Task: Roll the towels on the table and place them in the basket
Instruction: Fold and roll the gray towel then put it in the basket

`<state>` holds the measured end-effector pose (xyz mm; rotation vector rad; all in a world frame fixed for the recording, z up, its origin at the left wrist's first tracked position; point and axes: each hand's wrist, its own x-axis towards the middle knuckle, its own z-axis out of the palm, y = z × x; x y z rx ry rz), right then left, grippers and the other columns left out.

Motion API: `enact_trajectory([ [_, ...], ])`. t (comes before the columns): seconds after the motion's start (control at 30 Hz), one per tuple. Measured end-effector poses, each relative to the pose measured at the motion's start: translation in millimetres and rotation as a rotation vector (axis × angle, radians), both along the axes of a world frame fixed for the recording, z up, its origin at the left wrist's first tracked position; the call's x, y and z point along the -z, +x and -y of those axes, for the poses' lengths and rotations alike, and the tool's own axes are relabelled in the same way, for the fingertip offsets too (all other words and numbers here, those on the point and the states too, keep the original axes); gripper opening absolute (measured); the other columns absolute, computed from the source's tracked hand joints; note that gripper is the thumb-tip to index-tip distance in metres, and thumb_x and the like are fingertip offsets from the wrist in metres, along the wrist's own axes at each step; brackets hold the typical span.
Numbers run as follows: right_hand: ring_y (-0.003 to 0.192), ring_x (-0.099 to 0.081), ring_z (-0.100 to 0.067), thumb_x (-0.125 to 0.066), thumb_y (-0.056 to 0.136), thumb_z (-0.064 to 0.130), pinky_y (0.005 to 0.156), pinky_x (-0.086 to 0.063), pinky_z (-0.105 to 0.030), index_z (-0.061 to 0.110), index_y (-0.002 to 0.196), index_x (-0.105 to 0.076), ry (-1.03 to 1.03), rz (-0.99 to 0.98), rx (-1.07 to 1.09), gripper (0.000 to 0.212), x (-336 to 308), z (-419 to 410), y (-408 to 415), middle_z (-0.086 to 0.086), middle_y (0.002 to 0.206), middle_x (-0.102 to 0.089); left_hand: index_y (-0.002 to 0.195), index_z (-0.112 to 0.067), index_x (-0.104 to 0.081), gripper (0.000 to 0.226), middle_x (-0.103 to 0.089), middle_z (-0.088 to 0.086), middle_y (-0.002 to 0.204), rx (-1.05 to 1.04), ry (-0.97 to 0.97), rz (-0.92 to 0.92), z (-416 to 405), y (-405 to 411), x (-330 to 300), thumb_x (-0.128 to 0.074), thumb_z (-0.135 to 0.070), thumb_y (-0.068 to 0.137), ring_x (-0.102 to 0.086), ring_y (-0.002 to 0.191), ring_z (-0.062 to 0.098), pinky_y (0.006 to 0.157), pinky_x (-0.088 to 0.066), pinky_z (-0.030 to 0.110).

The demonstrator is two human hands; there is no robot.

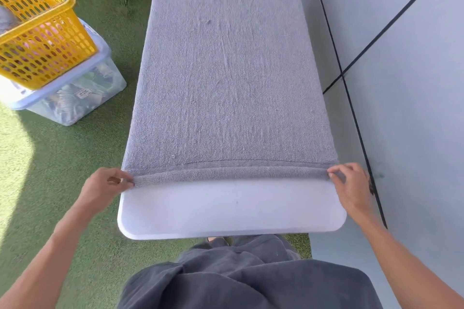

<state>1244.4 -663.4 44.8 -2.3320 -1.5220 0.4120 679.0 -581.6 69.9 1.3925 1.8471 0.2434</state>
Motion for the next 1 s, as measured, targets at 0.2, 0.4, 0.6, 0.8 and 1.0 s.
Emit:
enact_trajectory([
  [0.2,0.095,-0.043,-0.029,-0.076,0.079,0.014,0.091,-0.038,-0.040,0.003,0.102,-0.071,0.049,0.328,-0.124,0.027,12,15,-17,-0.010,0.102,-0.056,0.099,0.006,-0.068,0.018,-0.054,0.013,0.087,0.212,0.460,-0.365,35,34,22,-0.059,0.012,0.084,-0.045,0.082,0.030,0.063,-0.049,0.045],
  [0.4,0.109,-0.047,-0.033,-0.065,0.085,-0.001,0.099,-0.034,-0.034,-0.003,0.118,-0.061,-0.022,0.142,-0.133,0.033,16,14,-16,-0.011,0.113,-0.055,0.125,0.006,-0.054,0.047,-0.047,0.022,0.115,0.269,0.518,-0.489,55,41,39,-0.057,0.016,0.080,-0.045,0.095,0.039,0.075,-0.051,0.052],
  [0.6,0.100,-0.053,-0.036,-0.055,0.089,-0.008,0.091,-0.041,-0.040,-0.002,0.109,-0.064,-0.043,0.077,-0.143,0.023,9,2,-3,-0.015,0.104,-0.060,0.109,0.002,-0.062,0.021,-0.056,0.017,0.108,0.317,0.476,-0.449,28,29,31,-0.054,0.005,0.090,-0.049,0.093,0.033,0.076,-0.050,0.048],
  [0.8,0.093,-0.061,-0.023,-0.064,0.087,0.001,0.076,-0.038,-0.025,0.009,0.104,-0.069,-0.348,-0.203,-0.102,0.020,-16,-6,17,-0.008,0.099,-0.068,0.121,-0.010,-0.062,0.032,-0.068,0.005,0.109,0.278,0.110,-0.176,5,4,12,-0.058,0.001,0.091,-0.062,0.101,0.025,0.091,-0.048,0.041],
  [1.0,0.094,-0.058,-0.023,-0.074,0.077,0.006,0.080,-0.039,-0.028,0.029,0.076,-0.066,-0.117,-0.205,0.076,0.024,-14,-18,6,-0.002,0.090,-0.065,0.096,-0.011,-0.070,0.014,-0.053,0.008,0.102,0.037,0.212,-0.238,-5,23,11,-0.066,-0.002,0.085,-0.048,0.101,0.029,0.086,-0.042,0.041],
])
